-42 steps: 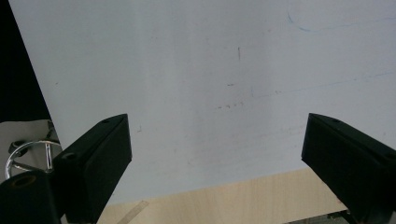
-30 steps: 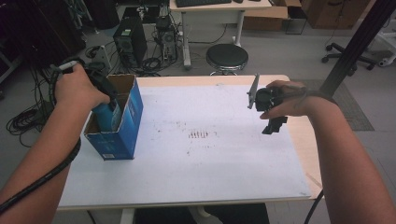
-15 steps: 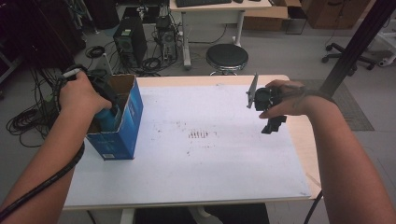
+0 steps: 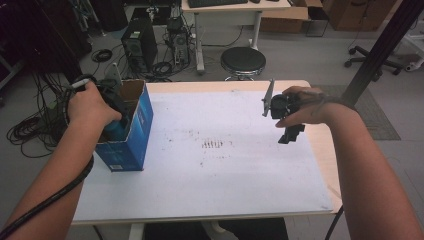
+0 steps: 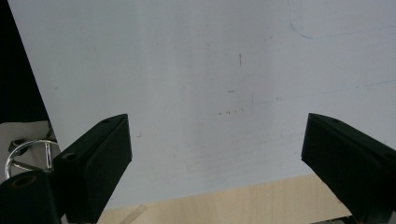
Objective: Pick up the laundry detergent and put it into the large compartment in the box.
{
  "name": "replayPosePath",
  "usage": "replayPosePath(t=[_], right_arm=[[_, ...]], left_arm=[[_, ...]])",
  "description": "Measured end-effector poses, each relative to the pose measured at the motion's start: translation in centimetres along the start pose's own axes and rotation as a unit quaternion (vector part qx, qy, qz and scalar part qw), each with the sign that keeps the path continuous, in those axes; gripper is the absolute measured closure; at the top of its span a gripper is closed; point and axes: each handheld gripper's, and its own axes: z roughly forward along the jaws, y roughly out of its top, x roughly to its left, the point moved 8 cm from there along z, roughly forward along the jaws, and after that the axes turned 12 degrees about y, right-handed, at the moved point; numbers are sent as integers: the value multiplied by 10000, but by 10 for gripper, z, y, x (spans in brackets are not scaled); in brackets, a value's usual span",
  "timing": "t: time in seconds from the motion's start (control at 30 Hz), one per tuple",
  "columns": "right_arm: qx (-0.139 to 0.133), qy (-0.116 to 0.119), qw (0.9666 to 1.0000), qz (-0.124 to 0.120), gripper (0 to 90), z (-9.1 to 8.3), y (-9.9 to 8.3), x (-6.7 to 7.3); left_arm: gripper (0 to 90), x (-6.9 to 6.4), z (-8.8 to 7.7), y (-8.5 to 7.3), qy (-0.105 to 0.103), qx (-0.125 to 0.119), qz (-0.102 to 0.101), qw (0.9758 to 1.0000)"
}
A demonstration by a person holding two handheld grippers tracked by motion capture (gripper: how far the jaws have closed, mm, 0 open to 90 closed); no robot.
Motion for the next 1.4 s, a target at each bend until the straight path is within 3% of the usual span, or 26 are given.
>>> replayPosePath(t=[0.43, 1.1, 1.4], right_arm=[[6, 19, 10000, 6, 84, 3, -1, 0], [-28, 51, 10000, 19, 84, 7, -4, -1], [-62, 47, 10000, 45, 84, 8, -8, 0]], left_arm=[[373, -4, 14, -2, -15, 86, 29, 10000], [370, -4, 16, -1, 25, 66, 67, 10000], [310, -6, 16, 1, 106, -78, 225, 9997]])
